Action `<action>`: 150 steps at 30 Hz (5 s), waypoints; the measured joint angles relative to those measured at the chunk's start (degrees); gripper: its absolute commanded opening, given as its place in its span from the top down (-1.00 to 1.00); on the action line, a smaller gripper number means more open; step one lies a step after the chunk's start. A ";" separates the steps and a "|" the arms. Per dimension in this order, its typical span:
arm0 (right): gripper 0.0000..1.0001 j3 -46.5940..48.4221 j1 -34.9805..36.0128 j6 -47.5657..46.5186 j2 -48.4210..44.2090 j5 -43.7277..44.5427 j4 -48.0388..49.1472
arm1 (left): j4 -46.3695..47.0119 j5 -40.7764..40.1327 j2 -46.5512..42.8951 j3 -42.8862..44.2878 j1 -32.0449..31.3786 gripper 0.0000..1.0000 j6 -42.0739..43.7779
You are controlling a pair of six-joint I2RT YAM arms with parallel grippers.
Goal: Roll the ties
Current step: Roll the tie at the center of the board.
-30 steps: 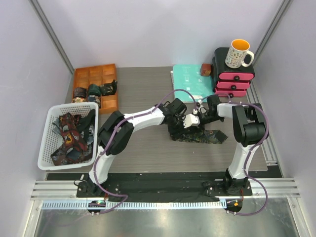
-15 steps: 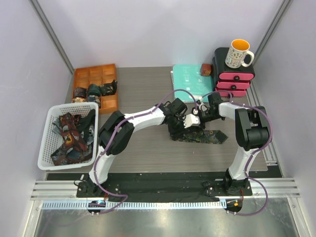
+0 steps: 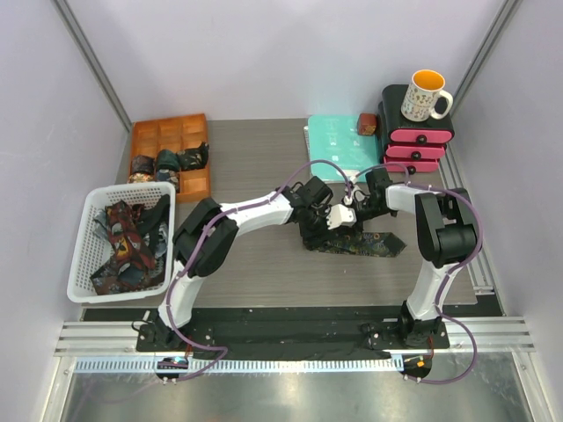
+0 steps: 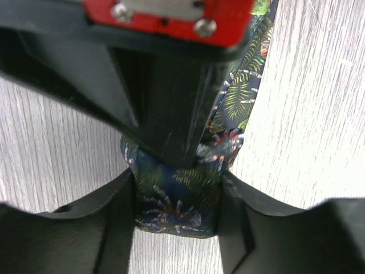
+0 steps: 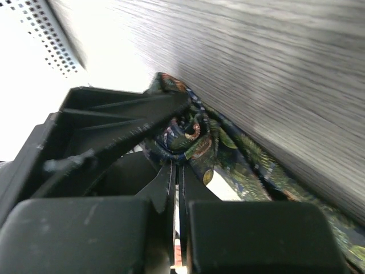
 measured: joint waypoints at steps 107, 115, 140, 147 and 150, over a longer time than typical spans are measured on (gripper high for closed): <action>0.97 19.85 7.43 -18.53 16.02 2.69 -15.56 | 14.60 11.82 -12.02 -18.47 8.02 -0.11 -0.07; 0.97 19.56 7.30 -15.41 16.15 2.62 -14.95 | 13.42 10.84 -7.78 -11.96 6.10 -0.06 -5.29; 0.55 14.49 5.60 -6.75 14.10 0.48 -8.28 | 9.75 -4.66 -3.28 -7.04 0.17 0.25 -8.87; 0.18 17.29 3.91 -8.76 14.10 2.01 -13.35 | 9.77 -6.43 -2.51 -6.91 -0.31 0.28 -8.94; 0.18 18.60 2.21 -9.94 14.10 2.75 -15.80 | 10.29 -6.16 -2.01 -6.91 -0.33 0.29 -8.90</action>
